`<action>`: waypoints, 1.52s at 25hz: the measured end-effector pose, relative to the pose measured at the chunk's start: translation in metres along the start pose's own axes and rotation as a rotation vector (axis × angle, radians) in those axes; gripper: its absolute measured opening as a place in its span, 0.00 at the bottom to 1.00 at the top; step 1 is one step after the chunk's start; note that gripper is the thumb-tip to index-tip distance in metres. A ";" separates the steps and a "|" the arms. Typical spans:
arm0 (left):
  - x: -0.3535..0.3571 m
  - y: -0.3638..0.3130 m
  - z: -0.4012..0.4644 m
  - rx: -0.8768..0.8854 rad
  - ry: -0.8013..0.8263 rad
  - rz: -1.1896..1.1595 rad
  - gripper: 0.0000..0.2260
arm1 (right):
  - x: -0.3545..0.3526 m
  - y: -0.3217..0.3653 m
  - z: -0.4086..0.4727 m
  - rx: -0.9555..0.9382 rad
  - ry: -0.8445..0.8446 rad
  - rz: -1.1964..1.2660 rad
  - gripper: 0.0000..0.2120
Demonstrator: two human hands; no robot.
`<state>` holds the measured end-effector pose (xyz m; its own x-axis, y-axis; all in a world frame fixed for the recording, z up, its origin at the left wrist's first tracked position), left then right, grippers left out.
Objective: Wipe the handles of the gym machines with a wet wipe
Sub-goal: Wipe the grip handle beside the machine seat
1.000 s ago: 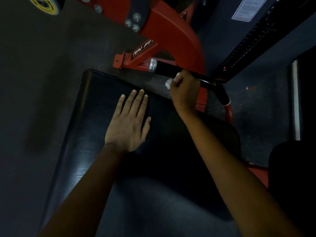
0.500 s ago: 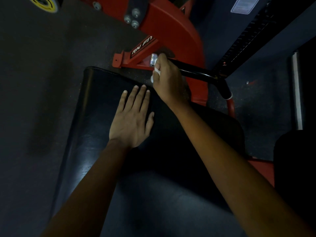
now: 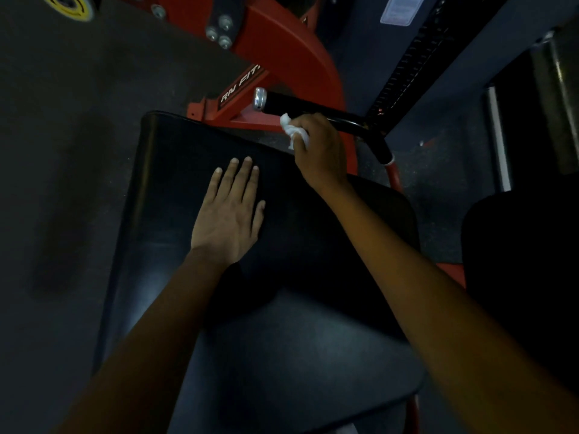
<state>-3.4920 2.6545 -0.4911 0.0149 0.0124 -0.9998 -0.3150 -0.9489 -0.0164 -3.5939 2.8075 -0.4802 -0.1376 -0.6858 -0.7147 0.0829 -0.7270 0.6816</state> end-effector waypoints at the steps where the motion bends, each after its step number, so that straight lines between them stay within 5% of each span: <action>1: -0.001 -0.006 -0.014 0.005 0.002 -0.009 0.26 | -0.006 -0.001 -0.008 0.023 -0.005 -0.007 0.06; 7: -0.006 -0.025 -0.090 0.025 0.021 0.012 0.26 | -0.028 -0.006 -0.096 0.081 -0.010 0.016 0.03; 16: -0.004 -0.065 -0.203 0.092 0.078 0.004 0.26 | -0.046 -0.010 -0.256 0.121 0.038 -0.027 0.12; 29: -0.006 -0.052 -0.252 0.428 0.176 0.080 0.29 | -0.059 0.036 -0.388 0.207 -0.268 0.068 0.11; 38: -0.009 -0.055 -0.249 0.468 0.177 -0.004 0.27 | -0.053 0.096 -0.526 0.291 -0.145 -0.110 0.16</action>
<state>-3.2381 2.6284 -0.4790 0.1649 -0.0760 -0.9834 -0.7060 -0.7053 -0.0638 -3.0598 2.7562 -0.4593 -0.2704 -0.5765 -0.7710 -0.2221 -0.7419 0.6326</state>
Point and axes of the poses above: each hand's wrist, its own z-axis towards the middle knuckle, its own x-axis out of the palm, y = z × x, the point moved 3 cm from there along z, towards the middle knuckle, and after that the axes turned 4 degrees about x, right-handed, at the moved point
